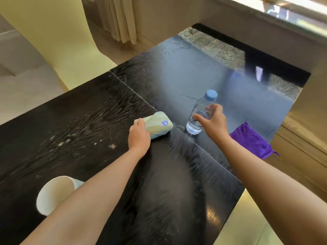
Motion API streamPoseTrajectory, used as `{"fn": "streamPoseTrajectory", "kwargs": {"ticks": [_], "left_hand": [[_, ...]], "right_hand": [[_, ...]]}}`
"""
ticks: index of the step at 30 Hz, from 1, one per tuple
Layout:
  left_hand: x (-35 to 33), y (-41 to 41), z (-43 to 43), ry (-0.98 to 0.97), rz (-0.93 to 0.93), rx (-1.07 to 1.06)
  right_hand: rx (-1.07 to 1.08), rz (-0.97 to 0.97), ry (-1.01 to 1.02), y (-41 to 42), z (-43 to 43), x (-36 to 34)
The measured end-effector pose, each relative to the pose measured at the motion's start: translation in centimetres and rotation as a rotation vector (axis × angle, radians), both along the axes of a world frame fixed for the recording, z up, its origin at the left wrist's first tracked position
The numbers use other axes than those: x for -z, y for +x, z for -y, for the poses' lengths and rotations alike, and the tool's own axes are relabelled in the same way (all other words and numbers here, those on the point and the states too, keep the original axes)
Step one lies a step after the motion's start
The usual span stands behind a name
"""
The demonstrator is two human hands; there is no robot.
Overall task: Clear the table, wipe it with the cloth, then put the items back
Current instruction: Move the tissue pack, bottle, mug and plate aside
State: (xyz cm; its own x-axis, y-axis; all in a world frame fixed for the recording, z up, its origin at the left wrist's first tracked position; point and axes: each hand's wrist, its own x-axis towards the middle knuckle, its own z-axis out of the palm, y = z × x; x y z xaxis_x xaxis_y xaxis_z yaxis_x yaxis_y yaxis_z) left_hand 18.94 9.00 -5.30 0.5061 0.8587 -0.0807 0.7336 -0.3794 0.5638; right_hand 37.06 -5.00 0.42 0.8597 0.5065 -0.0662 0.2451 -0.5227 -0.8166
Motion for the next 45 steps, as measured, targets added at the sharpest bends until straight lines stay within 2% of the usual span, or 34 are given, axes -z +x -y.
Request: {"fn": "streamPoseTrajectory", "kwargs": {"ticks": [6, 10, 15, 18, 22, 25, 28, 31, 35, 41, 43, 45], "left_hand": [[0.9, 0.1, -0.4, -0.039, 0.047, -0.068], [0.9, -0.7, -0.2, -0.055, 0.008, 0.042], [-0.9, -2.4, -0.1, -0.097, -0.037, 0.153], [-3.0, -3.5, -0.3, -0.16, -0.175, 0.226], [-6.4, -5.5, -0.1, -0.219, -0.349, 0.307], [-9.9, -7.6, 0.6, -0.226, -0.391, 0.405], [-13.6, -10.3, 1.6, -0.228, -0.377, 0.446], [-16.1, -13.6, 2.7, -0.227, -0.374, 0.421], [-18.0, -19.1, 4.4, -0.249, -0.34, 0.357], [-16.1, -30.5, 7.5, -0.31, -0.171, 0.051], [-14.8, -35.2, 9.0, -0.33, -0.156, -0.056], [-13.1, -39.6, 10.6, -0.332, -0.151, -0.179]], "right_hand": [[0.018, 0.018, 0.014, 1.0, -2.0, 0.8], [0.035, -0.025, 0.032, 0.3, -3.0, 1.2], [0.017, -0.133, -0.147, -1.0, -2.5, 0.0], [-0.008, -0.209, -0.289, -2.3, -1.8, -1.0], [-0.226, -0.226, -0.488, -4.9, -1.2, -2.7], [-0.423, -0.253, -0.574, -7.6, -1.0, -4.1], [-0.594, -0.235, -0.573, -11.2, -1.4, -5.2], [-0.74, -0.219, -0.55, -15.7, -1.7, -6.1], [-0.83, -0.188, -0.512, -22.0, -1.8, -6.4], [-0.934, -0.233, -0.487, -31.5, -1.3, -4.5], [-0.918, -0.234, -0.43, -34.8, -1.2, -3.1], [-0.857, -0.34, -0.365, -37.7, -1.1, -1.6]]}}
